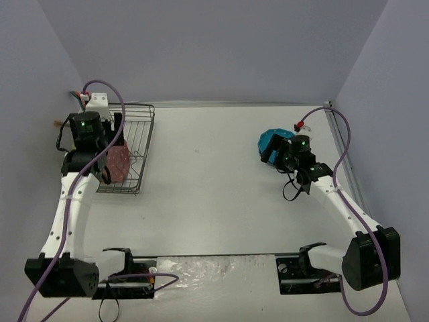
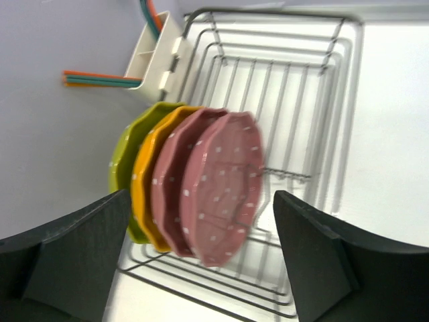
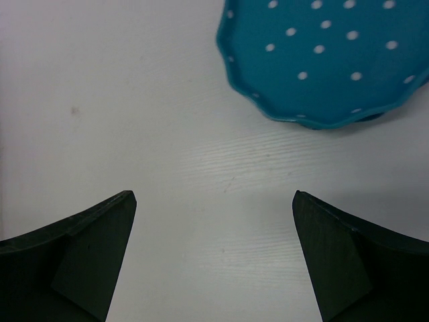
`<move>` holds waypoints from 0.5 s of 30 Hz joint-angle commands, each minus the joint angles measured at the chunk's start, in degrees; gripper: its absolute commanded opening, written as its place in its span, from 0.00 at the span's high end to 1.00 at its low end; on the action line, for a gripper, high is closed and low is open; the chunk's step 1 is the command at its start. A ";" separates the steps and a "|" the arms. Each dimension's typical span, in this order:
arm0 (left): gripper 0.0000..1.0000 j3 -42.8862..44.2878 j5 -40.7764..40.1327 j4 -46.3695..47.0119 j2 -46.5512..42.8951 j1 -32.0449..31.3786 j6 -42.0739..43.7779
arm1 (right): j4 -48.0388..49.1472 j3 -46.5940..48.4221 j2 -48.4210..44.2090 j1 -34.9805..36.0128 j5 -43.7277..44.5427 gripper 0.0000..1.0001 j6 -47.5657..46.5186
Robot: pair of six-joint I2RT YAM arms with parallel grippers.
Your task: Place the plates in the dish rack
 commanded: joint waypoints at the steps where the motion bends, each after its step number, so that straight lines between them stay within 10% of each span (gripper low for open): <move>1: 0.12 -1.53 11.50 1.22 -6.80 0.27 -11.26 | -3.23 6.39 4.82 -4.21 14.45 0.00 2.48; 15: 0.10 -16.26 19.63 8.22 -12.43 -4.61 -15.26 | -2.42 15.19 26.78 -16.76 13.38 0.30 8.19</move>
